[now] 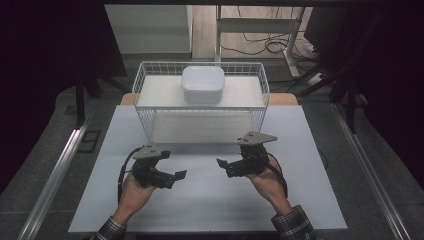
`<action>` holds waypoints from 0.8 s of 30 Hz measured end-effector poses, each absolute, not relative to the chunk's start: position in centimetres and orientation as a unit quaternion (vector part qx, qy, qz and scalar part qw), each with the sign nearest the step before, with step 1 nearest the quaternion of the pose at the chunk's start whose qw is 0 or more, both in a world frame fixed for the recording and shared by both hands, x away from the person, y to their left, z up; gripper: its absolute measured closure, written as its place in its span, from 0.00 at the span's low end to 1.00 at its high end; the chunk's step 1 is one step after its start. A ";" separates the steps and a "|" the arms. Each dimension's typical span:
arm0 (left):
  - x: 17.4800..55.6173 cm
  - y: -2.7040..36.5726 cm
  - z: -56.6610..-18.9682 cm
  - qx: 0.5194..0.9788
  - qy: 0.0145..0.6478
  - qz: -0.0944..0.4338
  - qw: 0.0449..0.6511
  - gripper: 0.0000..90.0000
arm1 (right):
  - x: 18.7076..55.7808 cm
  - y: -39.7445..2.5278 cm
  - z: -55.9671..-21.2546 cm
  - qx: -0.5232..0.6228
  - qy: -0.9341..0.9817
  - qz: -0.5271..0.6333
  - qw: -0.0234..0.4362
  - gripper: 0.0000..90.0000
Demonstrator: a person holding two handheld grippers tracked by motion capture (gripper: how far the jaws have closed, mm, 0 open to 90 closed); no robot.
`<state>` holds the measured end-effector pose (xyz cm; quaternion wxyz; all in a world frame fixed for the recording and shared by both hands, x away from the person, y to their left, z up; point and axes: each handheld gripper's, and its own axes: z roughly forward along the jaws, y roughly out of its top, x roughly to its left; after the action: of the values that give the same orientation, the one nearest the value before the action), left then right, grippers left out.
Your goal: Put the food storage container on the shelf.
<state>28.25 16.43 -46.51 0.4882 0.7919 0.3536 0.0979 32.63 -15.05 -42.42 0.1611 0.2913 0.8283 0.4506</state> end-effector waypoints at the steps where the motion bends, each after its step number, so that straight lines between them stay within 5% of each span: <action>1: 28.1 16.4 -46.6 0.791 0.354 0.096 0.489 0.06 | 32.6 -15.1 -42.5 0.291 0.829 0.450 0.161 0.01; 24: 25.8 17.1 -48.7 0.791 0.359 0.103 0.485 0.05 | 30.4 -15.4 -44.6 0.295 0.836 0.434 0.158 0.01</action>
<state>25.82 17.06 -48.72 0.4847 0.7908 0.3594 0.1027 30.35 -15.37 -44.63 0.1582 0.2954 0.8364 0.4338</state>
